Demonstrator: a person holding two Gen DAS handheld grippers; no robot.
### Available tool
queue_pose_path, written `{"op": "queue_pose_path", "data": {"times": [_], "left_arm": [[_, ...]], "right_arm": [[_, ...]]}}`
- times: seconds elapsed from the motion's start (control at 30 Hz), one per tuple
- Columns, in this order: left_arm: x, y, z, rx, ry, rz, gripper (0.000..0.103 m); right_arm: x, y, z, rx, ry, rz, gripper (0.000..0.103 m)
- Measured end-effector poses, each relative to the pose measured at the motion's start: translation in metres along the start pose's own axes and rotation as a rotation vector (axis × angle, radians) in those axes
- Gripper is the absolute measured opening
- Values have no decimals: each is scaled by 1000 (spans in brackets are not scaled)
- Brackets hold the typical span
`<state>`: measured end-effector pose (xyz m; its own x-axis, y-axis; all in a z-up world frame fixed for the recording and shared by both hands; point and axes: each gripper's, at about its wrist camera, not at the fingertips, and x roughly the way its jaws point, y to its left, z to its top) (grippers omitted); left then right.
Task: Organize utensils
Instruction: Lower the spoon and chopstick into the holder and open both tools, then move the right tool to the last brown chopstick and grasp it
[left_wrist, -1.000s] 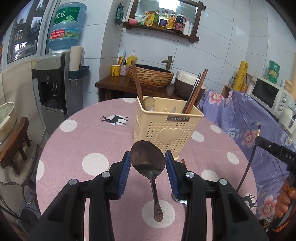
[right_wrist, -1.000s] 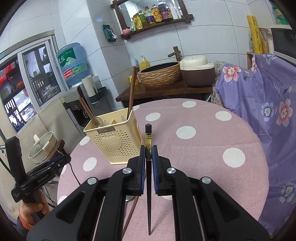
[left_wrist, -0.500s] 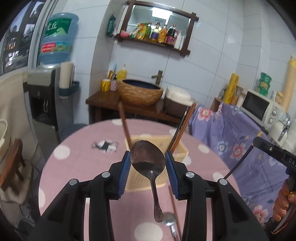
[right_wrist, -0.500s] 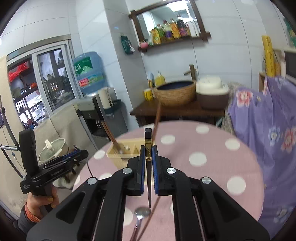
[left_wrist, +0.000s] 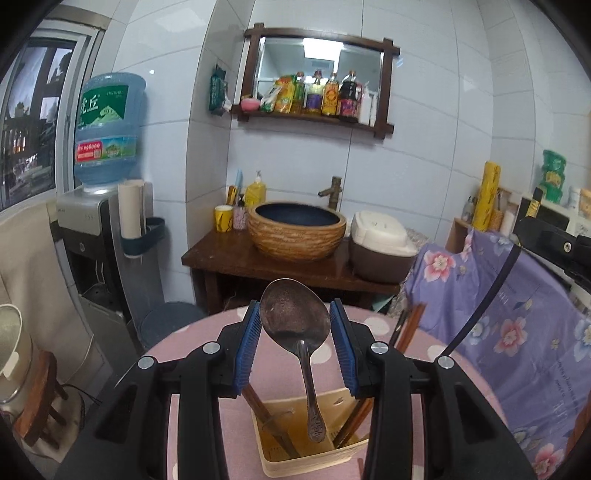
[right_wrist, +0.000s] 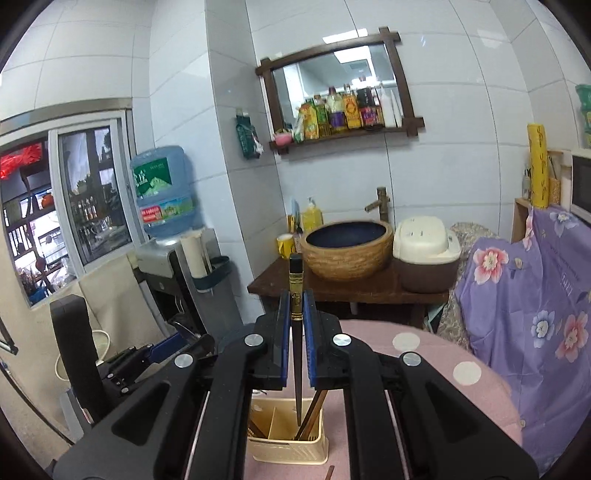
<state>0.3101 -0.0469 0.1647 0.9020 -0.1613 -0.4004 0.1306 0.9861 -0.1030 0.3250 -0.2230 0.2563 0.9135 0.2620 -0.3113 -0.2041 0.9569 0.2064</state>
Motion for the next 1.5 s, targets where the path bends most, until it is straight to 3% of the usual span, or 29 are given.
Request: {"op": "queue_pose_path", "data": {"times": [0.37,0.63,0.7,0.77,0.83,1.0,1.2,1.33,1.5], "left_arm": [[35,2,-71,12,98,4,38],[35,1,-76,19,112,-10,38],[26,1,-77,22,102,-18,46],[11,2,-79,19,80,-21,65],[-4,3,-86,14,63,-28,69],[-36,7,-117,-4,78,-35,74],[-55,9,-166,0,134,-5,75],[-60,14,-193,-23,188,12,75],[-67,23,-204,-59,212,23,75]], "right_arm": [[60,-3,-87,-12,140,-24,8],[55,-7,-100,-12,114,-17,9],[51,-9,-102,-12,106,-18,12],[44,-12,-105,-1,100,-16,24],[33,-13,-111,5,88,-12,40],[9,-8,-136,-62,98,-62,41],[2,-15,-202,-92,271,-172,41],[3,-17,-255,-58,422,-162,41],[-3,-7,-306,-32,530,-140,40]]}}
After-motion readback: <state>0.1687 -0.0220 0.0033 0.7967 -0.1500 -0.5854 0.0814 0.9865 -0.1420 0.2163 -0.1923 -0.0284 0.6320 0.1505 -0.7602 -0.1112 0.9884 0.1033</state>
